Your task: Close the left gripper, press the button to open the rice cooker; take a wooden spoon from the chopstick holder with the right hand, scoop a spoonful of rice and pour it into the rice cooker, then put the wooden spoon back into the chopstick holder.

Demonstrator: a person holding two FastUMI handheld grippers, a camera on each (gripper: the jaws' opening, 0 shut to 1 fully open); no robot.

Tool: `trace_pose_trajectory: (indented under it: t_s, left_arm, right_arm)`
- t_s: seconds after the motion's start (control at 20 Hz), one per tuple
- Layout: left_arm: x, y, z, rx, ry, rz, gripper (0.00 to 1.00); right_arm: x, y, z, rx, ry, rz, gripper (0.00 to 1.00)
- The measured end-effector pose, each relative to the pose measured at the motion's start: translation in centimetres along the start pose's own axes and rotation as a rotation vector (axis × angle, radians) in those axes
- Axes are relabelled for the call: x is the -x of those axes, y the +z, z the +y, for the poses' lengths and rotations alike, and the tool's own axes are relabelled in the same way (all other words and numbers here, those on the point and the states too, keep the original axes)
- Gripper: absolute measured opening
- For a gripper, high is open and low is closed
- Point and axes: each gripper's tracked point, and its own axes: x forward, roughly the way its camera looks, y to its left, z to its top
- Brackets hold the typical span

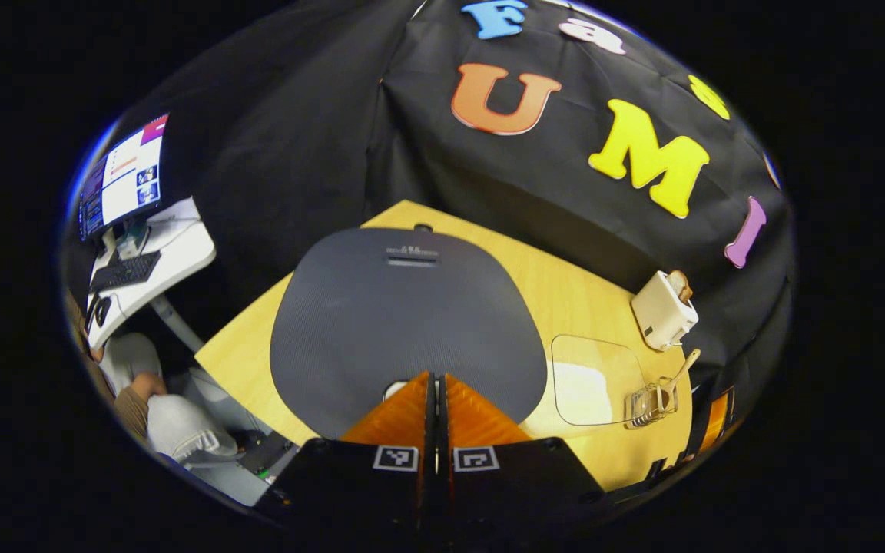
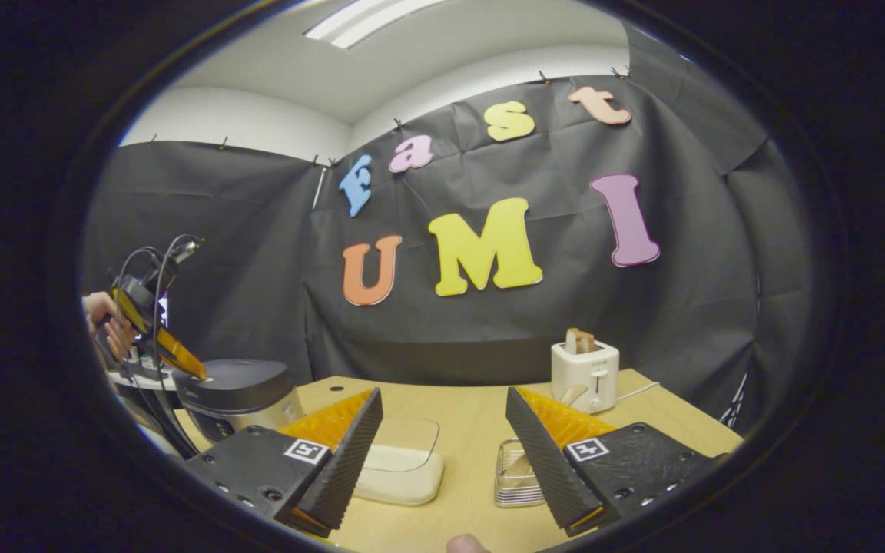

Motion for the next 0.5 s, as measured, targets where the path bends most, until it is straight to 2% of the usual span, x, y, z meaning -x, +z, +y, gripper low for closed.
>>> trace_pose_trajectory:
  t_s: [0.25,0.5]
  left_arm:
    - [0.3,0.9,0.6,-0.104,0.081,-0.067,0.03]
    - [2.4,6.0,-0.2,-0.113,0.092,-0.276,0.03]
  right_arm:
    - [-0.2,-0.3,-0.7,0.012,-0.019,0.022,0.96]
    - [0.5,0.7,-2.0,0.007,-0.064,-0.007,0.96]
